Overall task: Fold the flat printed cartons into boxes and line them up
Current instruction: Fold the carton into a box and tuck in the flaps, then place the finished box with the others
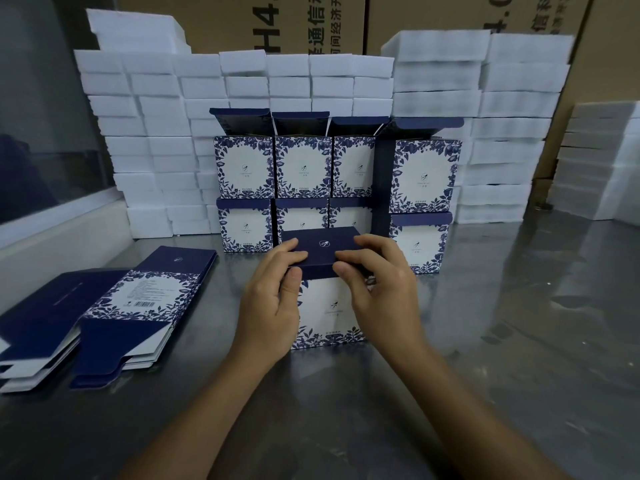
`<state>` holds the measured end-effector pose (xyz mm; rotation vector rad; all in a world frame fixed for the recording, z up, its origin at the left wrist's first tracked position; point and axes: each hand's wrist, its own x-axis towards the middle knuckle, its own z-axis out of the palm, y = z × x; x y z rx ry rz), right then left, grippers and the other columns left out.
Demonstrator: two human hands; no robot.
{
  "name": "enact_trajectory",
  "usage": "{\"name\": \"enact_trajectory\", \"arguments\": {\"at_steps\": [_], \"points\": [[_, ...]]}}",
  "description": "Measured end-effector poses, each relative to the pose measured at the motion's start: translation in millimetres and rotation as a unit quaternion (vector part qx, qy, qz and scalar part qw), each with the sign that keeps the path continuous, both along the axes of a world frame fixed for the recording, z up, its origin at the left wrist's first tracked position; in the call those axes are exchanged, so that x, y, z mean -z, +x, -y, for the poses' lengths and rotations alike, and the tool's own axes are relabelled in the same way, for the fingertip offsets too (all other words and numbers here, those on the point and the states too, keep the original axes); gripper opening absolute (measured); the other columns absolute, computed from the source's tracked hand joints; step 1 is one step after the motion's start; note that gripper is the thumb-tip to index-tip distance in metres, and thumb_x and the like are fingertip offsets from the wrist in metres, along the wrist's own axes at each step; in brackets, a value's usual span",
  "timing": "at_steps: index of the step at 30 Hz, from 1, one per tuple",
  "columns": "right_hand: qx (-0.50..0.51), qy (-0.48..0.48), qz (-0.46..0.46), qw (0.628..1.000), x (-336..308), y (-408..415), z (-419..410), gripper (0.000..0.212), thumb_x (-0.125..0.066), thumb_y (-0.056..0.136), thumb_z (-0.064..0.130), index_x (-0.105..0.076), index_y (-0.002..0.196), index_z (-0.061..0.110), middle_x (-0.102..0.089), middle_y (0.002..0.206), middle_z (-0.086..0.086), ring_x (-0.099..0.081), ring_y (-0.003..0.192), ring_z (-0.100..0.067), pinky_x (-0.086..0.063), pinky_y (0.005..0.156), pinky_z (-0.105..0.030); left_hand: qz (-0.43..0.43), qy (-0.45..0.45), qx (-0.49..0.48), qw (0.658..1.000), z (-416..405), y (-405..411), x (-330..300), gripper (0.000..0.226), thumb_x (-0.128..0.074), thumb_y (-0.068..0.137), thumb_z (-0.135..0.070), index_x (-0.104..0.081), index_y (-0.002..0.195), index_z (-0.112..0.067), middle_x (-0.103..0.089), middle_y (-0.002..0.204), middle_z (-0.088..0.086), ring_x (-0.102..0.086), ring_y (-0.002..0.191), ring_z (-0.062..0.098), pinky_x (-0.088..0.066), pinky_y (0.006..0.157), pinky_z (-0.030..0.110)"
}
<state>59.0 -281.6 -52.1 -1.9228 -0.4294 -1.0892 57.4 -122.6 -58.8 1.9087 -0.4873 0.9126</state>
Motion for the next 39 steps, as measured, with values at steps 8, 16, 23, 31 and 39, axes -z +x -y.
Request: {"name": "enact_trajectory", "arguments": {"at_steps": [8,16,23,31,39], "points": [[-0.015,0.087,-0.028,0.996,0.3,5.4,5.4,0.007,-0.079,0.084,0.011,-0.079,0.091,0.009,-0.067,0.109,-0.006,-0.059,0.092,0.011,-0.043,0.079,-0.008,-0.006,-0.003,-0.003,1.000,-5.6,3.3,-0.6,0.026,-0.048,0.101,-0.010,-0.062,0.121,-0.020,-0.045,0.147,-0.007,-0.040,0.132,-0.004,-0.034,0.105,0.012],[-0.094,0.147,-0.149,0.973,12.4,12.8,11.0,0.042,-0.071,0.092,0.030,-0.058,0.132,0.027,-0.064,0.117,0.020,-0.061,0.108,0.005,-0.051,0.089,-0.013,-0.172,-0.115,0.086,0.974,-6.9,13.1,21.6,0.066,-0.065,0.092,-0.013,-0.032,0.142,-0.043,-0.050,0.128,-0.039,-0.049,0.121,-0.011,-0.042,0.099,0.016],[-0.090,0.113,-0.253,0.957,28.1,18.8,13.4,0.043,-0.072,0.092,0.028,-0.054,0.131,0.024,-0.063,0.116,0.013,-0.061,0.107,-0.003,-0.047,0.088,-0.013,-0.283,-0.072,0.006,0.957,-7.1,16.2,28.3,0.025,-0.066,0.088,-0.015,-0.060,0.103,-0.034,-0.066,0.095,-0.021,-0.065,0.094,0.004,-0.050,0.089,0.028],[-0.063,0.090,-0.295,0.949,34.8,22.9,14.7,0.039,-0.073,0.091,0.028,-0.059,0.126,0.019,-0.066,0.106,0.012,-0.061,0.098,-0.001,-0.047,0.077,-0.010,-0.251,-0.062,-0.038,0.965,-6.5,15.5,28.2,0.028,-0.068,0.087,-0.015,-0.056,0.100,-0.037,-0.062,0.089,-0.022,-0.058,0.078,-0.014,-0.041,0.069,0.006],[0.039,0.109,-0.250,0.961,42.0,30.4,19.8,0.033,-0.071,0.090,0.026,-0.045,0.110,0.023,-0.059,0.096,0.012,-0.060,0.085,-0.010,-0.051,0.082,-0.037,-0.257,-0.050,-0.078,0.962,13.1,34.5,30.0,0.024,-0.069,0.084,-0.018,-0.061,0.104,-0.028,-0.068,0.092,-0.010,-0.067,0.088,0.014,-0.052,0.084,0.029]]}}
